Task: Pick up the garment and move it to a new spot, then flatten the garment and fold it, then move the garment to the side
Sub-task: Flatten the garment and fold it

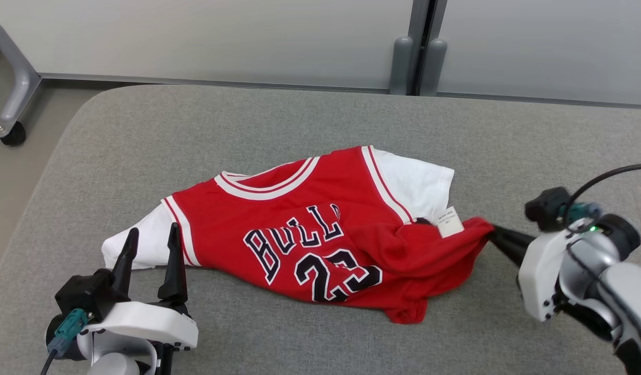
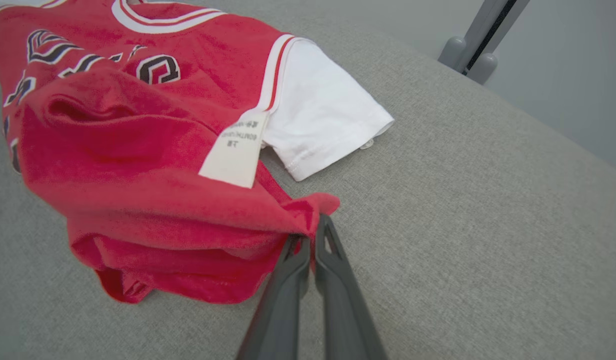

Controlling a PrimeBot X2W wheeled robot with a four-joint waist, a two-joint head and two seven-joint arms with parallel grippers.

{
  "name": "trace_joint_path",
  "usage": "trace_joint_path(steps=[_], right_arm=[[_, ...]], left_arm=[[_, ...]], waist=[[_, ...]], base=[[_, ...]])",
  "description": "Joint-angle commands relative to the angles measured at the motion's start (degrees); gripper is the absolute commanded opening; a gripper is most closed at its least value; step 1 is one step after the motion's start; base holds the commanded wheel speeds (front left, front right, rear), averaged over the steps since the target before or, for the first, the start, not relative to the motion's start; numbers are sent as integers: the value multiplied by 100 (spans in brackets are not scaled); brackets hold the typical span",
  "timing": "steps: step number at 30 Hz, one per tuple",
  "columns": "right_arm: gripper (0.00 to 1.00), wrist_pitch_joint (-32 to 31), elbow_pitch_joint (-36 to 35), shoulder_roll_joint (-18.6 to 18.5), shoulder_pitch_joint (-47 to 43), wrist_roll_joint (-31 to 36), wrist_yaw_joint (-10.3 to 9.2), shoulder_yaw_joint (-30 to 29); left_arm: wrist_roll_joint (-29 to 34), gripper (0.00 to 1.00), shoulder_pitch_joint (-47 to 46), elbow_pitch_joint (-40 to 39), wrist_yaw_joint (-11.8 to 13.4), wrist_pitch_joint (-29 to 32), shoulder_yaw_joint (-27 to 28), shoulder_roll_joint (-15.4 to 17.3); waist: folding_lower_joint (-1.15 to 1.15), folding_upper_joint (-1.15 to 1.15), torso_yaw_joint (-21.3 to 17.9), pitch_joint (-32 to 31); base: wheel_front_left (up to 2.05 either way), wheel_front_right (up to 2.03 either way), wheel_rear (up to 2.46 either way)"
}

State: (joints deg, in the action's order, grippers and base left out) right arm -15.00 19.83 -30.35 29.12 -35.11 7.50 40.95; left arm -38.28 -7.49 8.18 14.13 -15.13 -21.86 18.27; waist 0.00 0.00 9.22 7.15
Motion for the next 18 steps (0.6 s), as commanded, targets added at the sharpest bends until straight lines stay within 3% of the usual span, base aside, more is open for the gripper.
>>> trace_joint_path(steps=[1,10,18], right_arm=[[0,56,-80,-171,148,-128,0,-227],[0,-286,-78,-632,994,-856,-1,-907],[0,-755,781,-805,2480,-1069,0,-832]], left_arm=[[74,100,-10,-27,-47,1,42,2],[231,100,-379,-157,-158,0,-43,-98],[390,100,-855,-34,-363,0,-65,-389]], waist=[[0,0,-37,59],[0,0,150,839],[0,0,564,1645]], base=[[0,0,0],[0,0,0],[0,0,0]])
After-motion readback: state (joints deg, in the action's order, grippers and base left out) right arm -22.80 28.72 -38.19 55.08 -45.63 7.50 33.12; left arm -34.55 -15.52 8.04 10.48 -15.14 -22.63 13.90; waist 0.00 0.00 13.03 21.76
